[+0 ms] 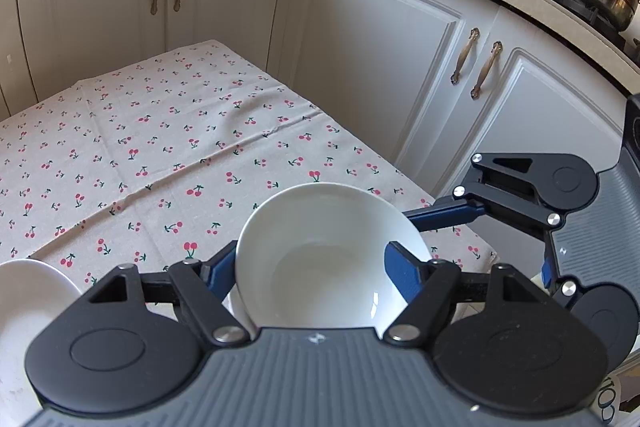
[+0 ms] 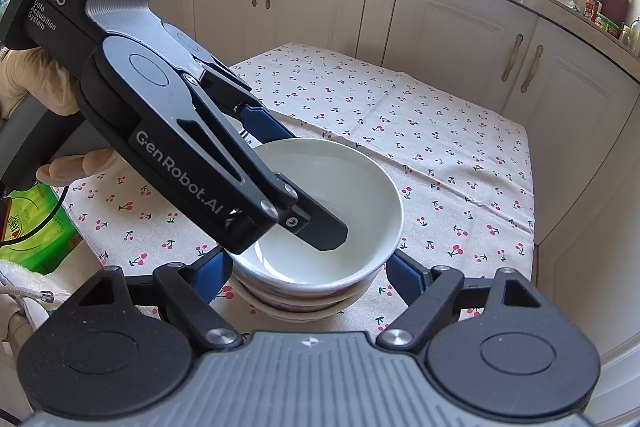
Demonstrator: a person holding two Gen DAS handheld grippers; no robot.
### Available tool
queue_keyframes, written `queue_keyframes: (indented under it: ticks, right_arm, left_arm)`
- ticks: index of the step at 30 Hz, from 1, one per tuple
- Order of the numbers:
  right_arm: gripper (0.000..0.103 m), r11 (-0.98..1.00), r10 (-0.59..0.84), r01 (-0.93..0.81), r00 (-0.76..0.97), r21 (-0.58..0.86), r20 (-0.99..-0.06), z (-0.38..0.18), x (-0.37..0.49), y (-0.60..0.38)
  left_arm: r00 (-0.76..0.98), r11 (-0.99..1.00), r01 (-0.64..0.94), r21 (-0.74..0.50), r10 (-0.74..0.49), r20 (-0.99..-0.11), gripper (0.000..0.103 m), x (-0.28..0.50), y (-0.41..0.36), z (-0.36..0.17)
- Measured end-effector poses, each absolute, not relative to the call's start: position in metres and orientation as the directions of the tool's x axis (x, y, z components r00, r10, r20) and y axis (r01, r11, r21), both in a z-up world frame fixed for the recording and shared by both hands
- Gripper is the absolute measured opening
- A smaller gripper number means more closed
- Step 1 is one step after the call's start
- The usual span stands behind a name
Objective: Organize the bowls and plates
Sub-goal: 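Lower the held bowl onto the bowl stack with the left tool, then open the left tool and withdraw it from the bowl stack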
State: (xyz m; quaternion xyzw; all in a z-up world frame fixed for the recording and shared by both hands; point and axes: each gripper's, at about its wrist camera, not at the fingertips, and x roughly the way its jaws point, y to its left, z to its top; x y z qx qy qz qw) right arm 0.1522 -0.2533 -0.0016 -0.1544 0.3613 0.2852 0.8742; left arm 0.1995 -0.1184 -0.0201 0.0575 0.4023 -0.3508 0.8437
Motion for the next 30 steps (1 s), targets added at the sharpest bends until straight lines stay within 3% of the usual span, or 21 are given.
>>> queue_keyframes:
  ticks: [10,14,24,30]
  right_arm:
    - [0.088,0.791,0.39,-0.61,0.566,-0.052,-0.726,-0.003,0.155,-0.254]
    - [0.101,0.789,0.377,-0.607,0.595,-0.089,-0.71,-0.004,0.151,-0.253]
    - [0.102,0.794,0.377,-0.601,0.6,-0.087,-0.705,-0.006,0.145,-0.256]
    - [0.103,0.804,0.38,-0.591,0.596,-0.066,-0.707,-0.013,0.141,-0.26]
  left_arm:
    - [0.42,0.738,0.644,-0.202,-0.562,-0.712,0.078,0.202,-0.115,-0.023]
    - [0.452,0.734,0.657,-0.171,-0.565,-0.69,0.083,0.199,-0.111,-0.018]
    - [0.514,0.728,0.668,-0.158,-0.604,-0.61,0.088,0.178,-0.083,-0.013]
    - [0.515,0.717,0.684,-0.133,-0.604,-0.609,0.092,0.155,-0.066,-0.02]
